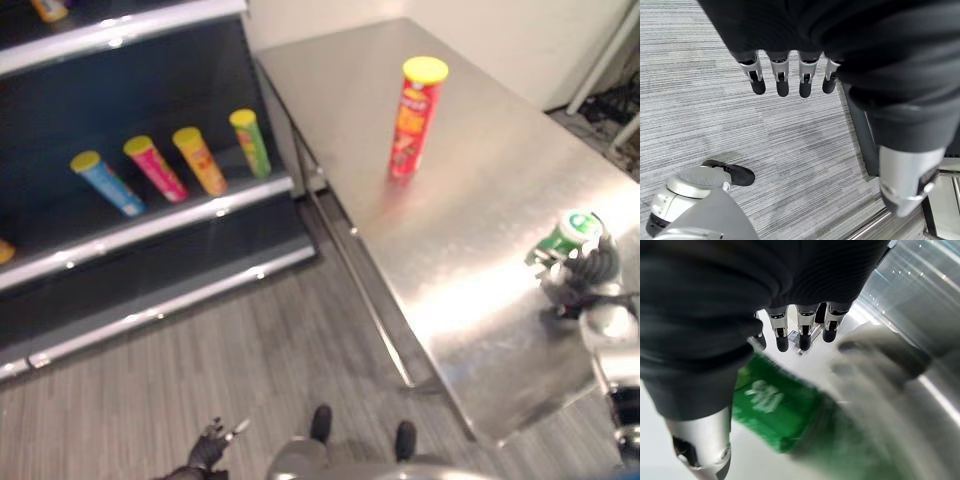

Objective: Put the goods on the table back onto the shelves and tidy them up.

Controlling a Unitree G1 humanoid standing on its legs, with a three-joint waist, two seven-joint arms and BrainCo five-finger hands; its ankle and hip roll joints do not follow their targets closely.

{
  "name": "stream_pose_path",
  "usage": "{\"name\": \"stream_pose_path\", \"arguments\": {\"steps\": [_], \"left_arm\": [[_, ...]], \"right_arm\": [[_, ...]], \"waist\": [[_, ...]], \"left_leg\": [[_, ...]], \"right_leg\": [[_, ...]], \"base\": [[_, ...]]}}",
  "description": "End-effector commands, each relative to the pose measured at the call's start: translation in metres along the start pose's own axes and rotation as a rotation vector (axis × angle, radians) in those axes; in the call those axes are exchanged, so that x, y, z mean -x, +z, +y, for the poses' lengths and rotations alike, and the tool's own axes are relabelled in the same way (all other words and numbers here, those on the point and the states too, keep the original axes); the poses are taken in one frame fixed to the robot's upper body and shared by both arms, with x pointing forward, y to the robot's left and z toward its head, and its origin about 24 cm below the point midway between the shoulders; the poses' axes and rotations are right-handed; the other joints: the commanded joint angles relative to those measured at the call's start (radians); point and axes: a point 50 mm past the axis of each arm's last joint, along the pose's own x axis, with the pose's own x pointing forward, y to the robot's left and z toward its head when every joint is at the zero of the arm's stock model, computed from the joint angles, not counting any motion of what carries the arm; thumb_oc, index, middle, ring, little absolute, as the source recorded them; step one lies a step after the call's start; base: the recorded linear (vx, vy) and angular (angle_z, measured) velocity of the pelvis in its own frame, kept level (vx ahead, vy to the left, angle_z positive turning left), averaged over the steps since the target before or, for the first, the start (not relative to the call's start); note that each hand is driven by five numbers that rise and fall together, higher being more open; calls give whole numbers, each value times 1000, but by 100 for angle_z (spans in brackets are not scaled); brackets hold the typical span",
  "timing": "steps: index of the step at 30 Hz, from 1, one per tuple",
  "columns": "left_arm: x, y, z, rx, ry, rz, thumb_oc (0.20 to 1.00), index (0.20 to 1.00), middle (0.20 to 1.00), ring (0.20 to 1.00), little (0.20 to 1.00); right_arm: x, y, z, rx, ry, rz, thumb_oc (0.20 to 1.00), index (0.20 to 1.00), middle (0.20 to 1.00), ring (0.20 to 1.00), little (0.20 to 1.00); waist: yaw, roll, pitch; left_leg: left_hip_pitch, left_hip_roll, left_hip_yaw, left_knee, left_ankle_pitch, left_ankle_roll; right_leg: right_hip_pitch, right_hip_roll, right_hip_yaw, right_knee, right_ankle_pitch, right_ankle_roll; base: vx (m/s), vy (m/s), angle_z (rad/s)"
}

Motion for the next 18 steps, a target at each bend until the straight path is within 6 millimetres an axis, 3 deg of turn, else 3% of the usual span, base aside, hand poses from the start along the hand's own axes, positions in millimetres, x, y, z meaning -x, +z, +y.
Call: {"name": "stream_pose_path", "arguments": {"steps": [1, 2, 3, 4, 12, 14, 18], "left_arm": [[-8, 28, 7, -54, 16, -74, 1000, 1000, 1000, 1000, 1000], [-9, 28, 7, -61, 15, -71, 1000, 1000, 1000, 1000, 1000], [-9, 29, 7, -62, 16, -74, 1000, 1000, 1000, 1000, 1000], [-9, 29, 7, -65, 16, -73, 1000, 1000, 1000, 1000, 1000], [-9, 29, 10, -64, 32, -69, 1000, 1000, 1000, 1000, 1000], [-10, 30, 11, -58, 39, -70, 1000, 1000, 1000, 1000, 1000], [-11, 34, 13, -32, 54, -86, 1000, 1000, 1000, 1000, 1000]], "right_arm": [[-13, 33, -16, -56, -87, -143, 1000, 1000, 1000, 1000, 1000], [-16, 34, -17, -46, -86, -140, 1000, 1000, 1000, 1000, 1000], [-18, 36, -17, -47, -88, -141, 288, 288, 288, 288, 288], [-20, 36, -16, -32, -78, -138, 200, 200, 200, 200, 200], [-15, 38, -25, 5, -81, -167, 200, 200, 200, 200, 200], [-12, 46, -28, 0, -89, -218, 200, 200, 200, 200, 200], [7, 89, -45, -117, -117, -462, 200, 200, 200, 200, 200]], "waist": [[27, -40, 3], [30, -42, 2], [31, -43, 3], [34, -46, 3], [27, -54, -3], [23, -56, -4], [14, -57, -10]], "left_leg": [[26, 27, -9, 3, -119, -7], [25, 26, -11, 2, -119, -7], [25, 26, -11, 2, -119, -7], [25, 26, -12, 2, -119, -7], [32, 35, -9, 1, -121, -15], [36, 40, -7, 1, -121, -18], [42, 54, -7, 1, -120, -30]], "right_leg": [[51, -43, -5, 15, -109, 35], [52, -43, -6, 14, -108, 35], [52, -43, -6, 14, -107, 35], [52, -42, -7, 14, -108, 35], [62, -35, -14, 14, -114, 30], [64, -33, -15, 14, -117, 29], [72, -24, -19, 17, -125, 24]], "base": [[3, -3, 18], [-5, -3, 14], [0, 0, 0], [0, 0, 0], [0, 0, 0], [-4, -18, 0], [-8, -68, 2]]}}
